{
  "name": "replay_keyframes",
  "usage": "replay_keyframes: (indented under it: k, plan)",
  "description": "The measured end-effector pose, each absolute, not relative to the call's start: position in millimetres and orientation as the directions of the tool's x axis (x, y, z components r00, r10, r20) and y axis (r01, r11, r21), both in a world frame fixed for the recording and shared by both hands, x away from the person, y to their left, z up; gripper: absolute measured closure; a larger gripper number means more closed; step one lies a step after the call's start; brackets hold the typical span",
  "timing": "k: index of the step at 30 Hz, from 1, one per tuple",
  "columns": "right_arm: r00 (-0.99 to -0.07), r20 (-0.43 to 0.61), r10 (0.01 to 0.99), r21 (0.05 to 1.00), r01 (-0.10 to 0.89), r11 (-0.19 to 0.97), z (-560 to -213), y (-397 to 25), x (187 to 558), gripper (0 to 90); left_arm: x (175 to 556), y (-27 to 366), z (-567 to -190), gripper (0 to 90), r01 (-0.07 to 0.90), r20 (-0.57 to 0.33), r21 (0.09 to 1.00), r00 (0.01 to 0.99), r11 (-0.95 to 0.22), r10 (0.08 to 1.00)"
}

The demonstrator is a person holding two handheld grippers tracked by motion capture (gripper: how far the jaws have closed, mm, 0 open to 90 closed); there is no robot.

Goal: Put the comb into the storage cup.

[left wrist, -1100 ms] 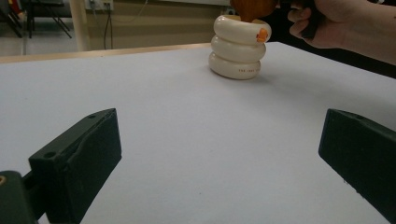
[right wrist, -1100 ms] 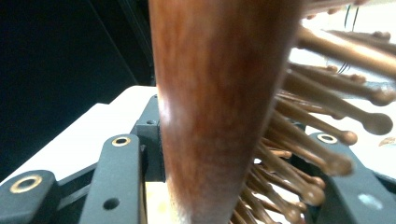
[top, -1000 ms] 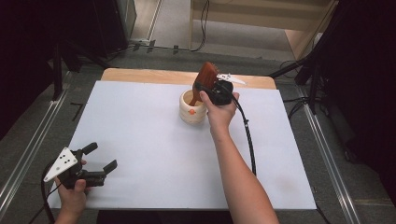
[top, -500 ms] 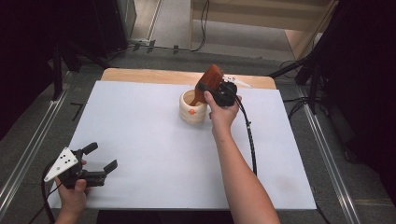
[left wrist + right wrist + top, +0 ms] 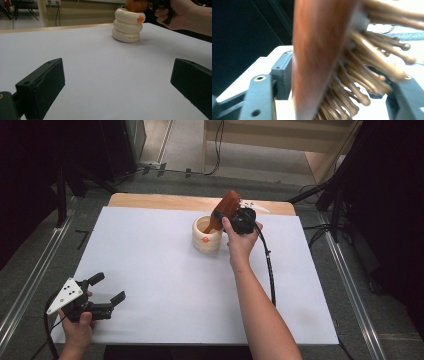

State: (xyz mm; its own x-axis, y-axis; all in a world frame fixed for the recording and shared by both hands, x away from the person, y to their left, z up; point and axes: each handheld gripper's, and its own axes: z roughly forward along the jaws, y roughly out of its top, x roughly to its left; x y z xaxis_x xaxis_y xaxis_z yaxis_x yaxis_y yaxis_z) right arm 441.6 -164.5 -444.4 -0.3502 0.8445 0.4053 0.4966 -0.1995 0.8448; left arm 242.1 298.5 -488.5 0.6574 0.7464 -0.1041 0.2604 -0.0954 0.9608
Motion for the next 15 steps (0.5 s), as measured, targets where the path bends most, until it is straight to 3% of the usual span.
replay_keyframes:
  k: [7,15]
  plan:
    - [-0.376,0.355,0.856,0.863,0.483,-0.146,-440.0,-164.3,438.7,11.4,242.1,298.2,-488.5,0.0,0.261,-0.105,0.961,0.657,-0.095,0.747]
    - [-0.368,0.327,0.870,0.875,0.465,-0.133,-433.6,-168.8,435.7,6.6,242.0,298.0,-488.5,0.0,0.260,-0.103,0.961,0.658,-0.096,0.746]
